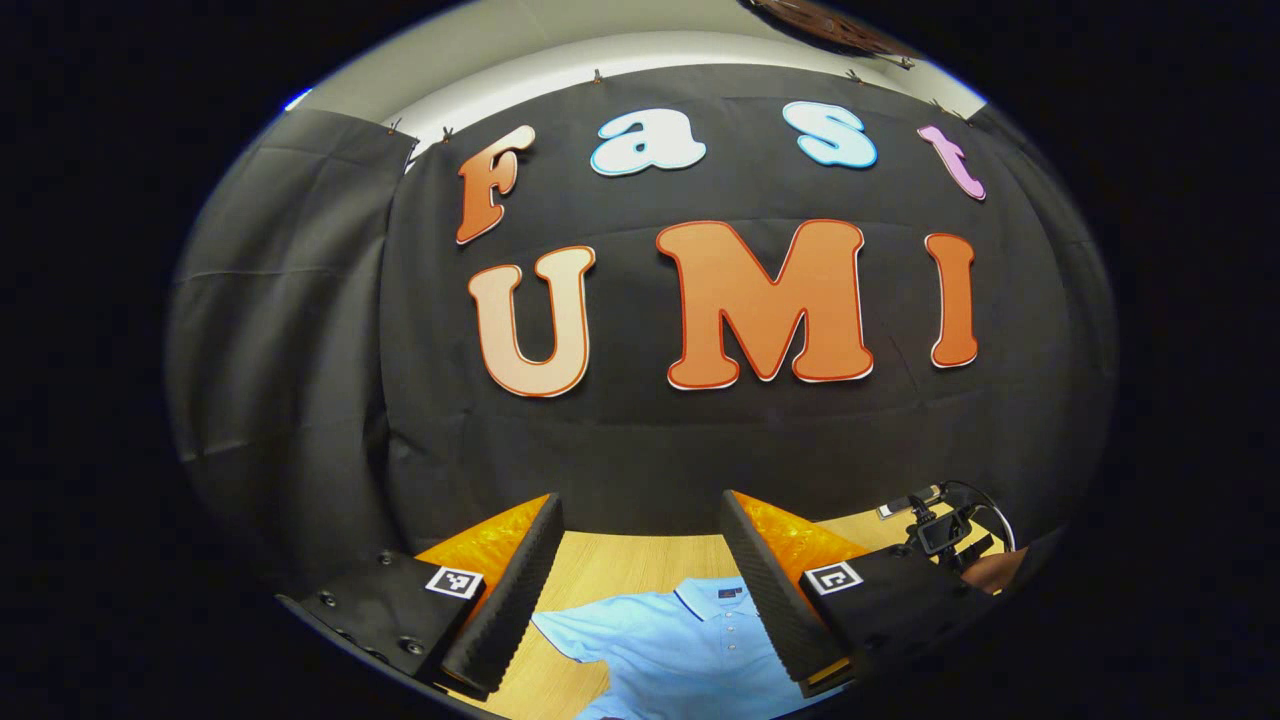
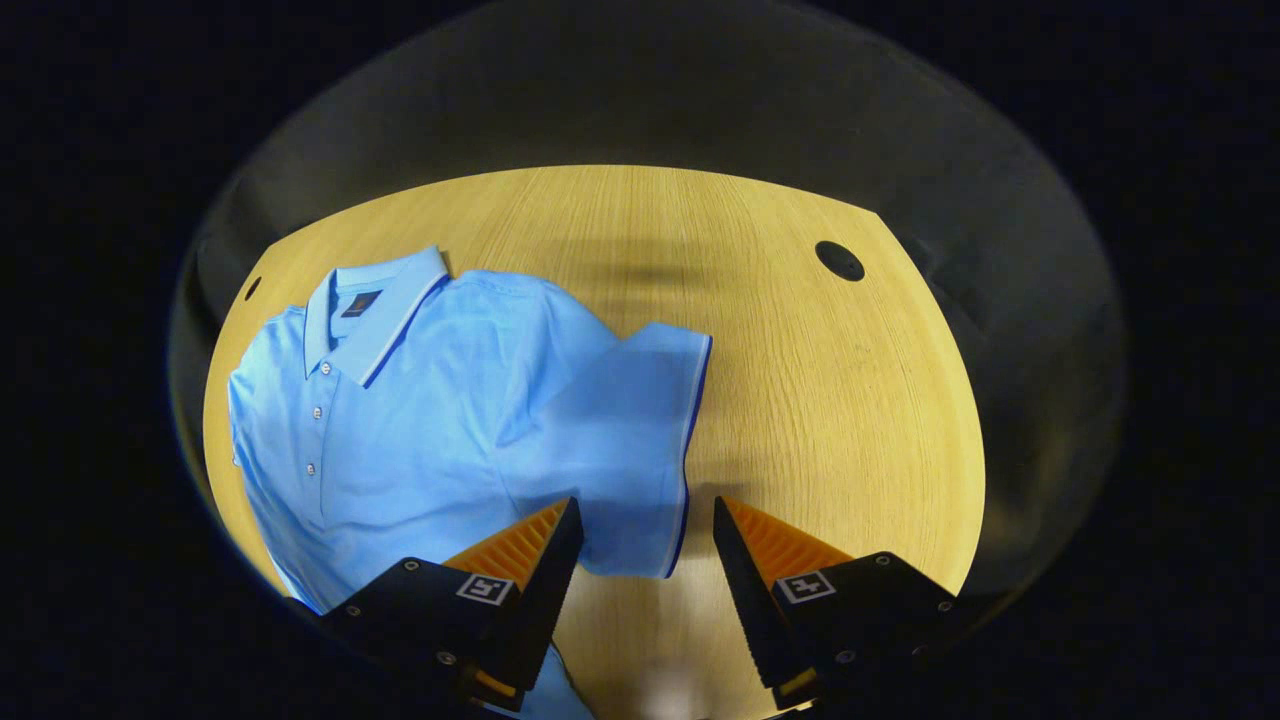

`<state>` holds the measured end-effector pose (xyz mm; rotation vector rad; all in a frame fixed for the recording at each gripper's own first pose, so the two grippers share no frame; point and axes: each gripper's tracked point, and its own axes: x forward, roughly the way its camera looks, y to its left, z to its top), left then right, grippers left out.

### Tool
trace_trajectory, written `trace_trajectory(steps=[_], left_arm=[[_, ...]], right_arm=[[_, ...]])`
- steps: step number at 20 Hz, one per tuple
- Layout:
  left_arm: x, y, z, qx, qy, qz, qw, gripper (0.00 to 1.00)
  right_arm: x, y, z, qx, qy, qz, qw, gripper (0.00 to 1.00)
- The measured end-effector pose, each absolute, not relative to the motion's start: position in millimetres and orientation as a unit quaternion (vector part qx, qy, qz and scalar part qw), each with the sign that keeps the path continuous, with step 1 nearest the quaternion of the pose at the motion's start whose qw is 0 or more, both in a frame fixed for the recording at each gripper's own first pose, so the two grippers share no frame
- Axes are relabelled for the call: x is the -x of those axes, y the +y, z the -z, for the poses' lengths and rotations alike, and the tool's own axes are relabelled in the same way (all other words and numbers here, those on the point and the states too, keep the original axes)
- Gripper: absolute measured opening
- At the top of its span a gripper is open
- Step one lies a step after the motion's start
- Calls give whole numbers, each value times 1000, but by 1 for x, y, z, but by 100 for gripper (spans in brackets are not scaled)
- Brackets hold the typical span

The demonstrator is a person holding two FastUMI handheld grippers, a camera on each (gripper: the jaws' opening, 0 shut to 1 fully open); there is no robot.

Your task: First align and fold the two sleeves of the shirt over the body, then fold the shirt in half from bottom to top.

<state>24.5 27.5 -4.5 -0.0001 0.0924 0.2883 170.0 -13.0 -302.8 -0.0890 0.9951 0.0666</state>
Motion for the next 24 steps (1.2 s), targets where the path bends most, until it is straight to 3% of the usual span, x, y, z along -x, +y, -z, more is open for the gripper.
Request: trace_trajectory(steps=[2,4,6,9,11,24], left_arm=[[-20,27,3,-5,48,-150,988,100],[-17,25,2,-8,49,-153,987,100],[-15,20,2,-9,50,-154,987,100],[-10,15,-1,-12,49,-155,987,100],[-8,12,-2,-17,50,-156,986,100],[16,39,5,-27,66,-206,976,100]], right_arm=[[-171,-6,306,17,487,-37,873,77],[-173,1,309,0,490,-38,871,62],[-175,1,309,-6,490,-37,871,31],[-173,7,302,-50,495,-55,866,8],[-175,16,289,-75,482,-78,869,2],[-179,144,226,-72,413,-224,880,1]])
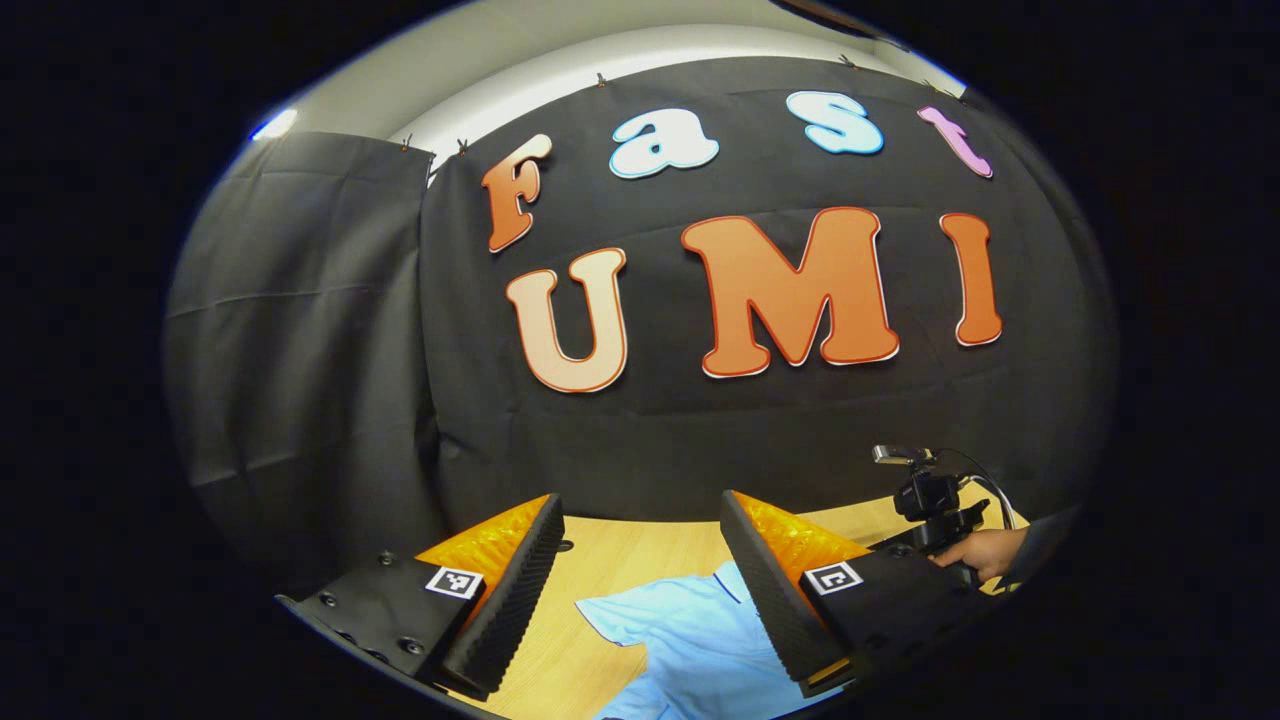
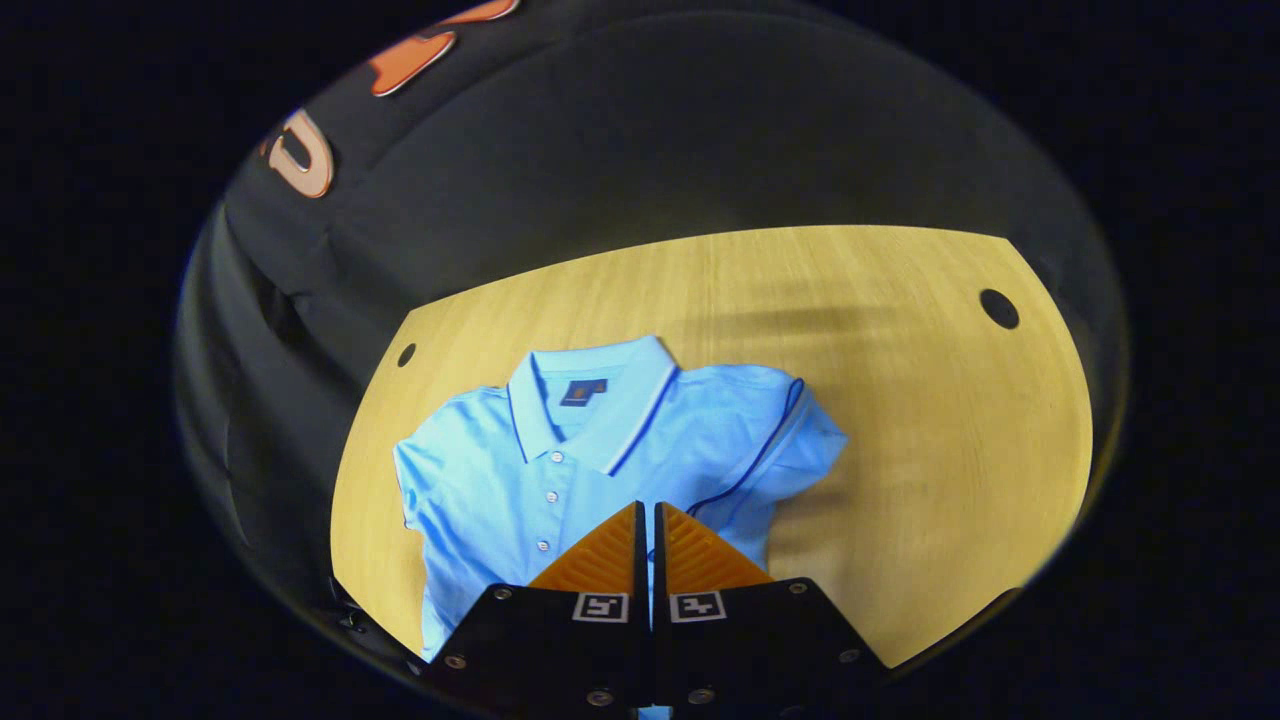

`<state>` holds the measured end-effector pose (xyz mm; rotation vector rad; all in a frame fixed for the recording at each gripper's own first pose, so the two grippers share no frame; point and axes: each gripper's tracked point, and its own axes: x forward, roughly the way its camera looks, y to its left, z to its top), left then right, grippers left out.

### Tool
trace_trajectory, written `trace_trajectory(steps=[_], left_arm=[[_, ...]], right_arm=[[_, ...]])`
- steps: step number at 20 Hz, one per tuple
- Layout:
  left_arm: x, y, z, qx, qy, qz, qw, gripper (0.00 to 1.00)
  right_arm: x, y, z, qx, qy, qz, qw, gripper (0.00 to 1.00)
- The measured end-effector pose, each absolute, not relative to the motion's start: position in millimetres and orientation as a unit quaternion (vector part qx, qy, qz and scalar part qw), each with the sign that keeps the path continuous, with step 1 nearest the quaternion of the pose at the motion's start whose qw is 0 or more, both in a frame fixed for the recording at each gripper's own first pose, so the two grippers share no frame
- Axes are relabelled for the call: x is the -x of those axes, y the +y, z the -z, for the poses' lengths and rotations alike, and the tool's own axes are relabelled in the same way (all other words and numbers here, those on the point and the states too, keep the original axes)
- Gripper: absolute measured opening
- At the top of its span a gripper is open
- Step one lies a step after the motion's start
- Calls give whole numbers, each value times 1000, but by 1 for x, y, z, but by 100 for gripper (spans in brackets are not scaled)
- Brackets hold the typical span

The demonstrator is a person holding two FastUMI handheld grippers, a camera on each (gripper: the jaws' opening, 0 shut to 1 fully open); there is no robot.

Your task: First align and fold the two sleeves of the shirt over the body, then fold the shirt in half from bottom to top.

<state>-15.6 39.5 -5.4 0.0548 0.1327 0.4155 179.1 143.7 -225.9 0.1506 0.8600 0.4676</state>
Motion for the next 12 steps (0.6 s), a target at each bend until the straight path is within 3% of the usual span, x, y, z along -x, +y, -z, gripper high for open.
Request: trace_trajectory(steps=[6,8,10,11,12], left_arm=[[26,58,28,-18,92,-234,968,100],[21,64,49,5,117,-232,966,100],[14,76,67,35,137,-234,962,100],[11,82,75,50,145,-234,960,100],[5,86,82,63,154,-230,959,99]], right_arm=[[-182,150,233,-51,408,-220,885,1],[-183,143,227,-61,405,-219,886,6],[-184,130,218,-64,399,-213,890,25],[-184,122,212,-61,389,-209,895,39],[-186,114,206,-60,380,-204,900,44]])
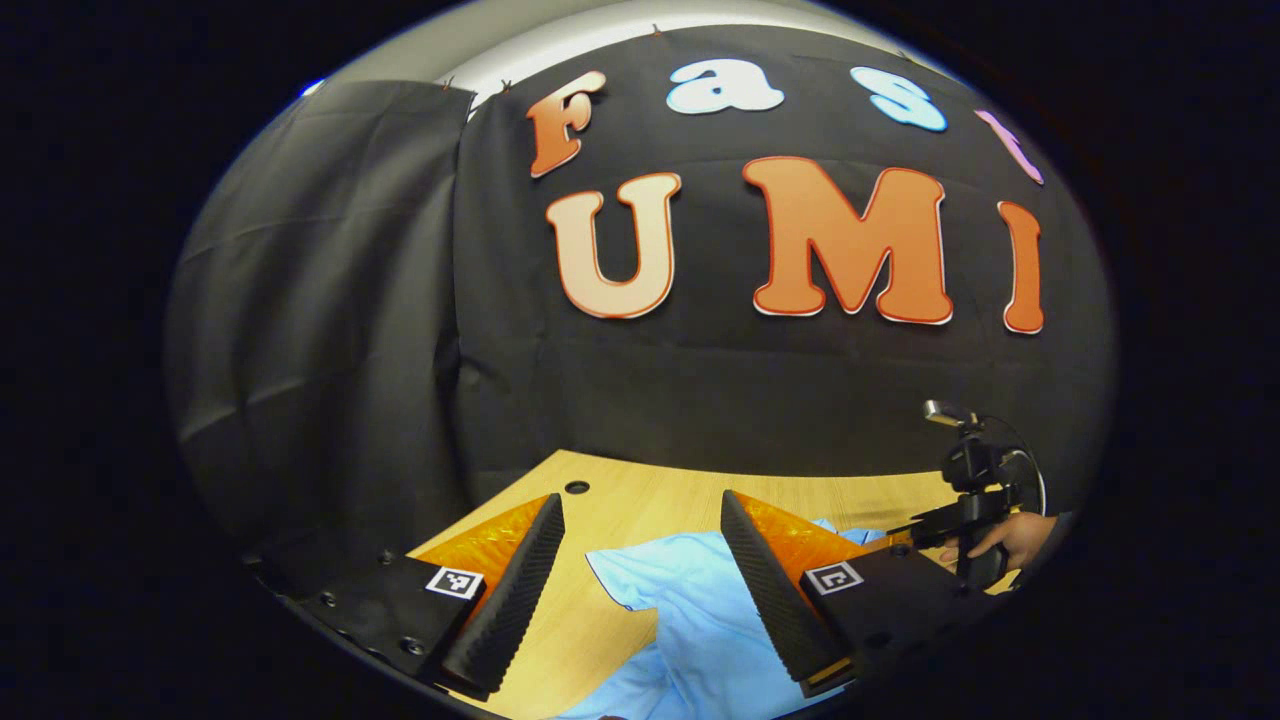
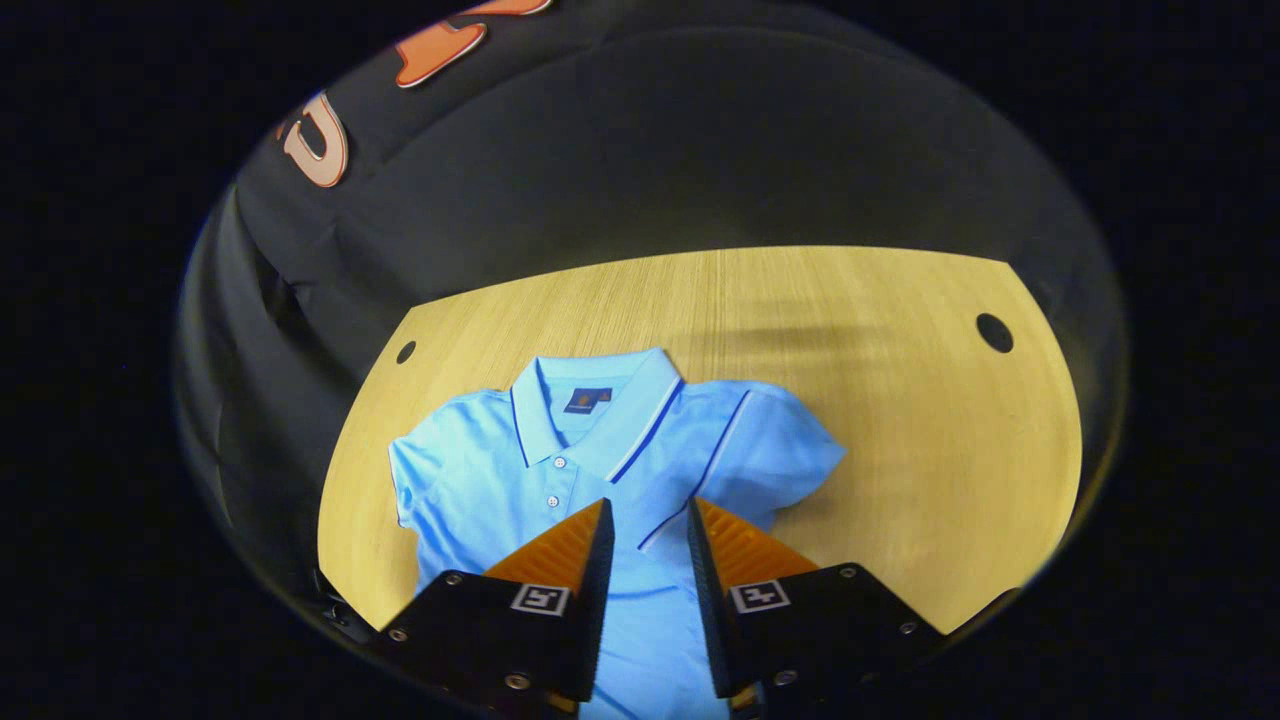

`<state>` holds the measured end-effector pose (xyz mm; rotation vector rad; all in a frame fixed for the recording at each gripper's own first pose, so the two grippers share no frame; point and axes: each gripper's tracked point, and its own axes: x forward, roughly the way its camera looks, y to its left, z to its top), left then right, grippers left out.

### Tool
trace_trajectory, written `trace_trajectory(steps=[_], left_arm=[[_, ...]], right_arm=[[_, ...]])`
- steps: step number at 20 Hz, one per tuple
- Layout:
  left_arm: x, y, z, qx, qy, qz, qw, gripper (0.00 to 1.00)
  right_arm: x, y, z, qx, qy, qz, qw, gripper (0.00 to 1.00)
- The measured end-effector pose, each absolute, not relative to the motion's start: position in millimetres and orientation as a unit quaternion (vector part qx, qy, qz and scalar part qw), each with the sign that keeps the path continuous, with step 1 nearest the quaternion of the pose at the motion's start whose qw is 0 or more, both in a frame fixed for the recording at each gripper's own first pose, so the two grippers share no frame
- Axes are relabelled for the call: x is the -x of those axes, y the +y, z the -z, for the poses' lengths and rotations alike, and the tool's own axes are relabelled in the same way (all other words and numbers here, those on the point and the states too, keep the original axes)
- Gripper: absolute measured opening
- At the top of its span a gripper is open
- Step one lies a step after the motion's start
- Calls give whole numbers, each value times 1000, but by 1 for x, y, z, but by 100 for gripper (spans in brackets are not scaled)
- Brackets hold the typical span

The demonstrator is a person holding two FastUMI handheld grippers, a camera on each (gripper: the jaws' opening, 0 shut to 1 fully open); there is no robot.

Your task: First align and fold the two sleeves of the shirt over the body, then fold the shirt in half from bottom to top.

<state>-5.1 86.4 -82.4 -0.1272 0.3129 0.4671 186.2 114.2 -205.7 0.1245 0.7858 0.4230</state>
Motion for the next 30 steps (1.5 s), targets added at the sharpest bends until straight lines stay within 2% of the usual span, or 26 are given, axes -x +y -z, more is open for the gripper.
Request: trace_trajectory(steps=[1,2,3,5,11,16,22,30], left_arm=[[-1,93,93,70,169,-227,956,100],[-5,102,103,75,186,-227,953,100],[-12,107,114,80,201,-220,951,100],[-26,117,142,105,234,-200,946,100],[-55,155,229,169,346,-152,910,99],[-78,181,283,223,412,-131,874,99],[-93,192,352,235,497,-122,826,100],[-113,212,416,224,571,-160,774,100]], right_arm=[[-186,108,200,-61,371,-199,905,55],[-185,100,193,-64,364,-194,909,60],[-183,91,188,-67,356,-185,914,70],[-179,72,176,-70,340,-157,925,80],[-135,33,148,-64,295,-77,950,93],[-89,33,136,-70,273,-37,959,96],[-48,36,132,-73,247,7,966,97],[-22,26,134,-64,254,42,964,97]])
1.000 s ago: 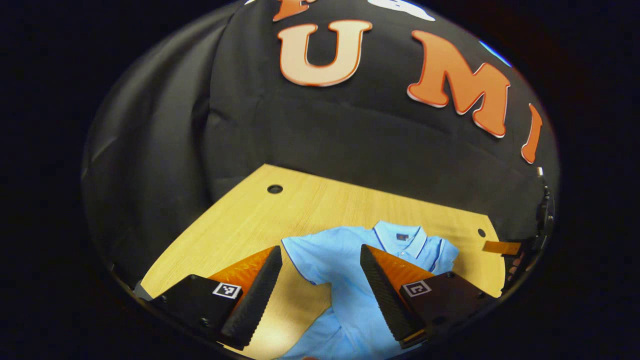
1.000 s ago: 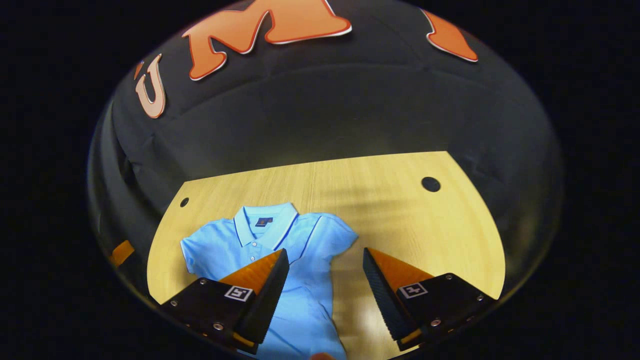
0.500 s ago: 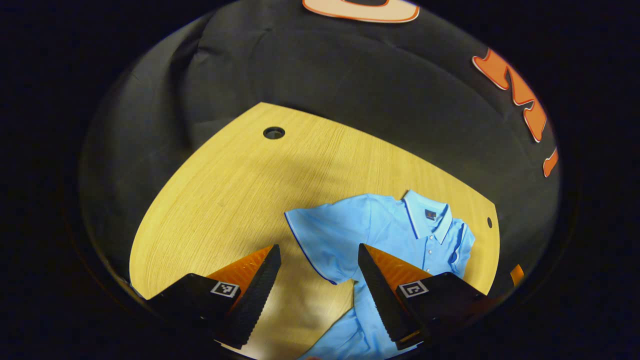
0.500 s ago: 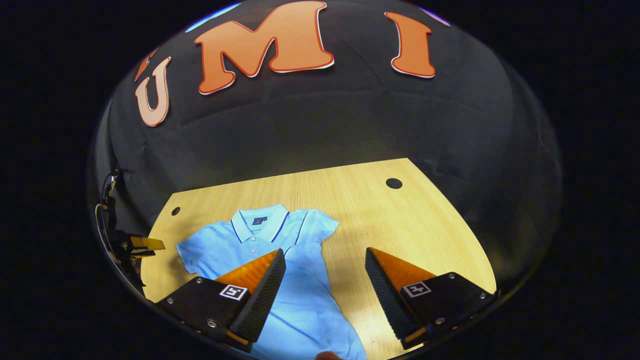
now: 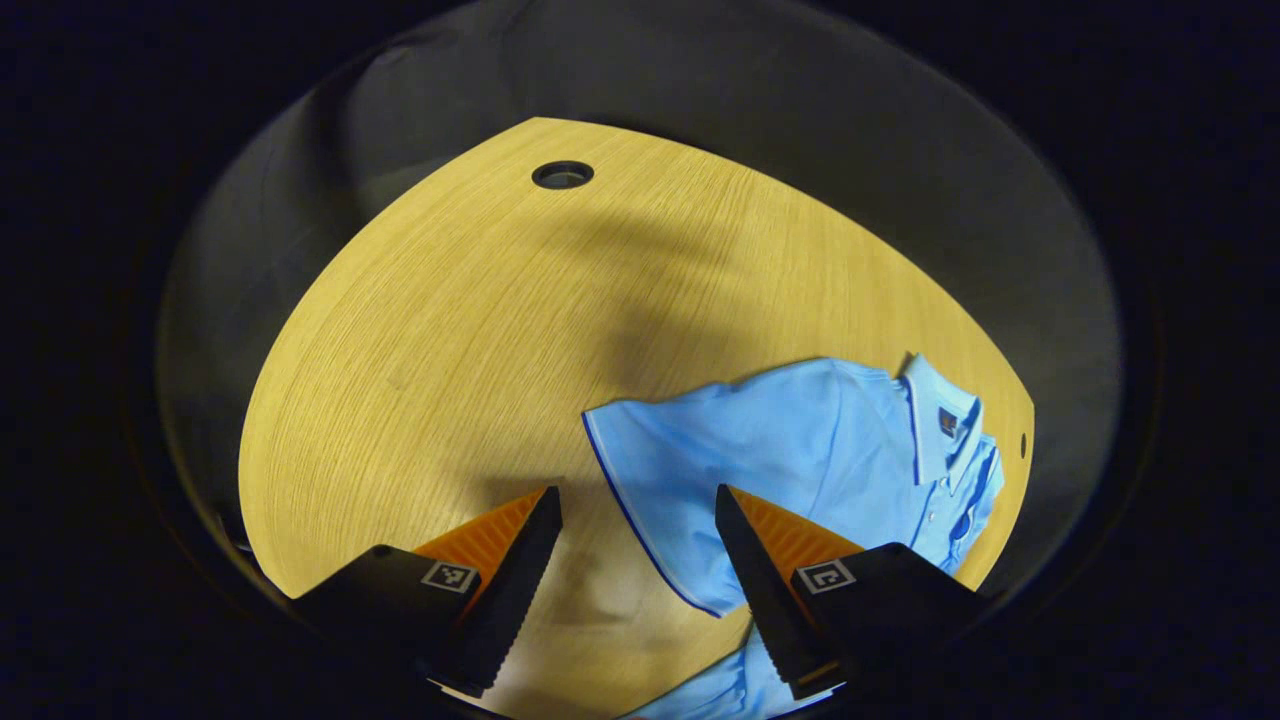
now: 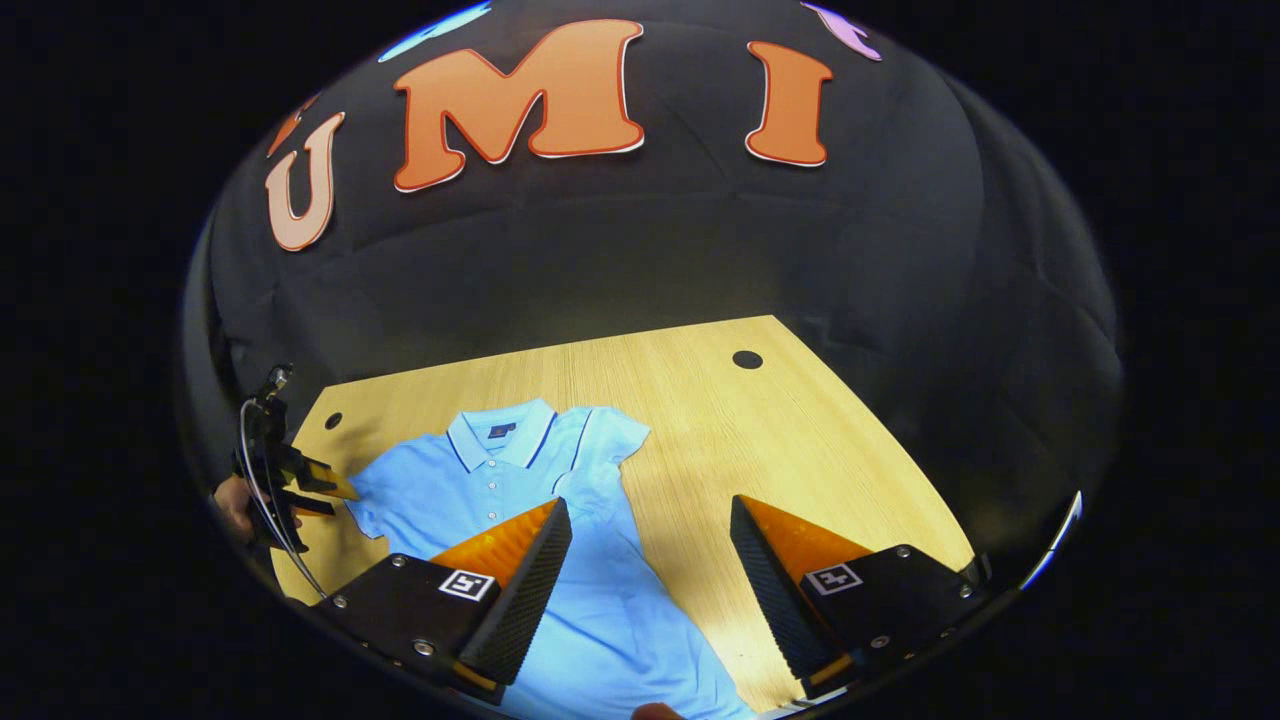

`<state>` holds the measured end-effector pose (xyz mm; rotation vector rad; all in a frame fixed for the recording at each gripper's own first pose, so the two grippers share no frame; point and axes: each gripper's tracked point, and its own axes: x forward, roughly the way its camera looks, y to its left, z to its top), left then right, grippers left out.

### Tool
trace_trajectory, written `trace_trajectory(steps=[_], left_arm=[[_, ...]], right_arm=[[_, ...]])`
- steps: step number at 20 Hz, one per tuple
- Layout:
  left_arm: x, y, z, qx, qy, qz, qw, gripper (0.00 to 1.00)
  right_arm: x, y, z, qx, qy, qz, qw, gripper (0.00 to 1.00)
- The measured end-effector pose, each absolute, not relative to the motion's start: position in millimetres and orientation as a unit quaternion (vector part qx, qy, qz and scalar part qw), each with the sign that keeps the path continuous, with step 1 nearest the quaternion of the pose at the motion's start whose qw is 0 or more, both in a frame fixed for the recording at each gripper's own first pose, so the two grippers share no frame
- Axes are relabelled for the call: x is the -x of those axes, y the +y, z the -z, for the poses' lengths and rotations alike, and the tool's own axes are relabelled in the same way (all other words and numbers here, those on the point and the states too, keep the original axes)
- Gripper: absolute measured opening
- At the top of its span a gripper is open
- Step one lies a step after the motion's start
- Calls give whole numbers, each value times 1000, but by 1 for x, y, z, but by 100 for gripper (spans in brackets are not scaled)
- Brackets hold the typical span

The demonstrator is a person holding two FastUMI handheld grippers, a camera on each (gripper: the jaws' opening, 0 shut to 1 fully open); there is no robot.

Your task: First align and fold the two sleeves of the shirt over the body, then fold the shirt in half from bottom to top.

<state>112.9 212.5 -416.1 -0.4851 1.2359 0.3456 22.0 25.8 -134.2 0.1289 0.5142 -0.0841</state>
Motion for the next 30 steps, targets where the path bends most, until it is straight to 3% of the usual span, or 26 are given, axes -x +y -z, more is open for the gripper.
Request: trace_trajectory(steps=[2,5,7,9,10,11,20,25,30], left_arm=[[-120,212,418,191,577,-159,778,94],[-129,202,419,160,589,-148,779,94],[-134,196,415,159,583,-139,784,64],[-137,195,414,163,579,-134,787,21],[-138,194,412,177,569,-130,792,21],[-137,191,408,185,571,-123,790,7],[-161,153,361,182,519,-58,833,7],[-185,92,319,150,489,9,859,7],[-198,23,301,139,484,69,861,7]], right_arm=[[-17,24,133,-60,252,45,965,97],[-10,26,132,-63,251,48,965,97],[-7,23,133,-71,251,53,964,97],[-4,19,132,-76,247,59,964,97],[-3,19,132,-78,247,59,964,97],[-1,17,134,-79,248,60,964,97],[12,0,130,-88,238,63,965,97],[24,-13,132,-104,229,74,965,97],[38,-25,138,-115,230,88,962,97]])
